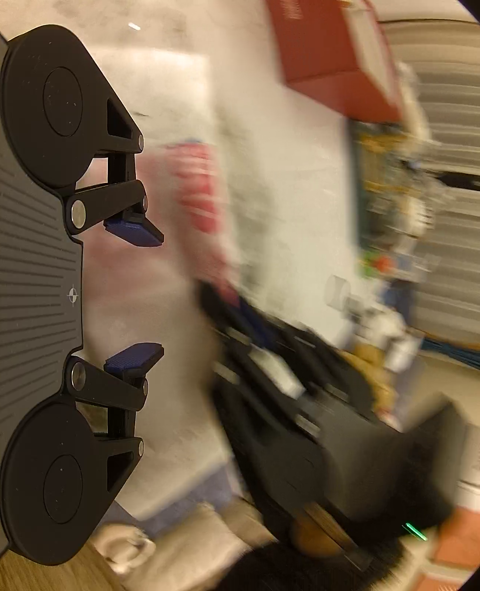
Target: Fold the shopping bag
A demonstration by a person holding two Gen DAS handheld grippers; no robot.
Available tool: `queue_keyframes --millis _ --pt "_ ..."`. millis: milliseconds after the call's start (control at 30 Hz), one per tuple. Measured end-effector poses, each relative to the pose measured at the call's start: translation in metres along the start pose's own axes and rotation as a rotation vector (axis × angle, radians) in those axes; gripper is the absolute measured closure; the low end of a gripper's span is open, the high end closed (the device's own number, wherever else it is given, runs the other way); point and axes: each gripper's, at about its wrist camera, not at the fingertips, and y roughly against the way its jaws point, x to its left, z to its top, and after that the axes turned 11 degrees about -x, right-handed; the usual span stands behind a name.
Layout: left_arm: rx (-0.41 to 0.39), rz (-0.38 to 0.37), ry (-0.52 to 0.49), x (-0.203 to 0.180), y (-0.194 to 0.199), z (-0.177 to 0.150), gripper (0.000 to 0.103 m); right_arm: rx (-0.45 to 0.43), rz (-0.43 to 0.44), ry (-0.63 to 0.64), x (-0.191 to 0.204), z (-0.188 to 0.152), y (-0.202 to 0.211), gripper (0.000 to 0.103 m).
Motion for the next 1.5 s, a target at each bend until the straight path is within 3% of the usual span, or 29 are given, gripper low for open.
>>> queue_keyframes --millis 33,133,233,367,533,833,1367,1500 --pt "-0.023 -0.002 -0.014 -0.003 0.001 0.002 0.044 0.001 0.0 -0.002 0.0 -0.001 -0.001 0.094" --pt "0.131 0.102 -0.044 -0.002 -0.025 -0.001 0.044 0.002 0.001 -0.014 0.0 -0.002 -0.003 0.094" --pt "0.12 0.109 0.067 0.008 -0.025 0.002 0.044 0.009 -0.006 -0.009 0.001 -0.002 -0.005 0.094" --pt "0.146 0.121 -0.018 -0.002 -0.031 0.001 0.045 0.009 0.0 -0.021 0.002 -0.001 -0.005 0.095" --pt "0.119 0.11 -0.011 0.004 -0.026 -0.002 0.05 -0.009 0.067 -0.085 0.0 0.003 0.004 0.096" --pt "0.133 0.114 -0.027 0.001 -0.026 -0.001 0.05 0.003 0.149 -0.026 0.02 0.01 0.003 0.095" --pt "0.138 0.111 -0.03 0.0 -0.02 -0.003 0.049 0.068 0.16 0.103 0.036 0.019 -0.002 0.095" --pt "0.158 0.142 -0.056 -0.002 -0.014 -0.004 0.049 0.087 0.162 0.155 0.043 0.02 -0.005 0.096"
